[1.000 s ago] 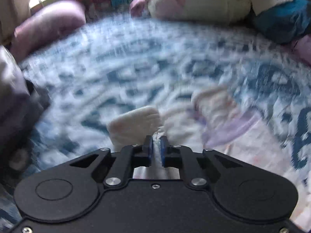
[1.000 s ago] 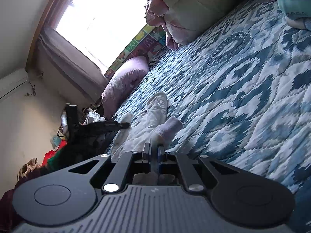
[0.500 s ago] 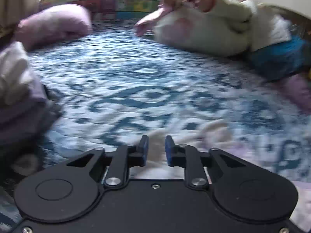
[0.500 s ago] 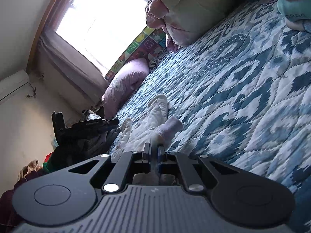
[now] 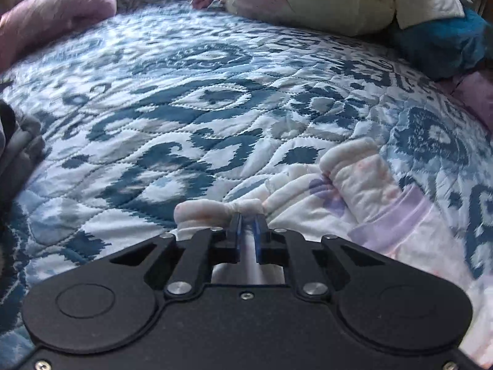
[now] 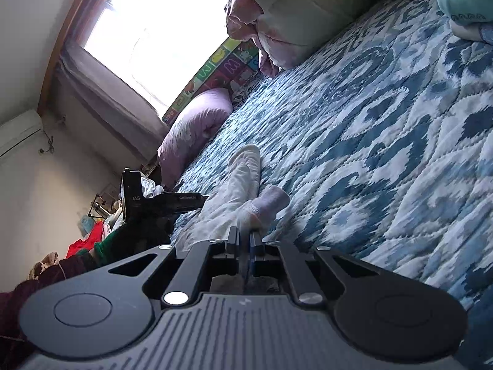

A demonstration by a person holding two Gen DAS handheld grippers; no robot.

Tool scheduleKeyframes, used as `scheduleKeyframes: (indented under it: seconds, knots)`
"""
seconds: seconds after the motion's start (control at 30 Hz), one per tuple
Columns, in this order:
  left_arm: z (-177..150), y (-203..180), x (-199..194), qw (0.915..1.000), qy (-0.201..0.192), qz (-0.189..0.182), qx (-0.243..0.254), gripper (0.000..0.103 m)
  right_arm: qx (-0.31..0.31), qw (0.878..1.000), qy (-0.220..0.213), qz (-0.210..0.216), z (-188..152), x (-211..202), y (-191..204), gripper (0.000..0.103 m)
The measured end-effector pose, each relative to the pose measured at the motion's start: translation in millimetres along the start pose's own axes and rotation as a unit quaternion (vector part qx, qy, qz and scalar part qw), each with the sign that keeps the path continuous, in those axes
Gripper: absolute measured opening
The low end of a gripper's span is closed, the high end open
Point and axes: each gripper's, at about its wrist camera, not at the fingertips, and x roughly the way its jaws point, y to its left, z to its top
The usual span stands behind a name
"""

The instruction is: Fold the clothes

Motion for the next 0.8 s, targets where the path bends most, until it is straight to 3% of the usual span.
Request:
scheduleKeyframes:
  seconds: [0.1,0.23,0.3,0.5,0.67,0.8]
  knots:
    - [4,-3,-33,0.9991,-0.041,-0.006,0.013,0.008,-0.001,1.000,-0.002,0.000,0,-2,1,0.008]
    - [-4,25,-66,0.9952,-0.086,0.027,-0.040,0.008,-0.002,1.000,-0.006,0.002,-1,-4,3,0.008]
    - [-10,37,-64,0.9940,-0.076,0.054,-0.057,0.008,-0.003,1.000,-0.006,0.002,-1,-4,4,0.009]
    - [-13,27,-27,0.9965,-0.050,0.056,-0.038,0.008,-0.002,1.000,-0.005,0.002,-1,-4,4,0.009]
    - [-8,-1,0,0.9949,-0.023,0.081,0.056,0.008,0.001,1.000,-0.001,0.002,0,-2,1,0.009]
    - [-7,-2,8,0.9954,-0.003,0.078,0.055,0.007,0.006,1.000,0.000,0.005,2,0,-1,0.009]
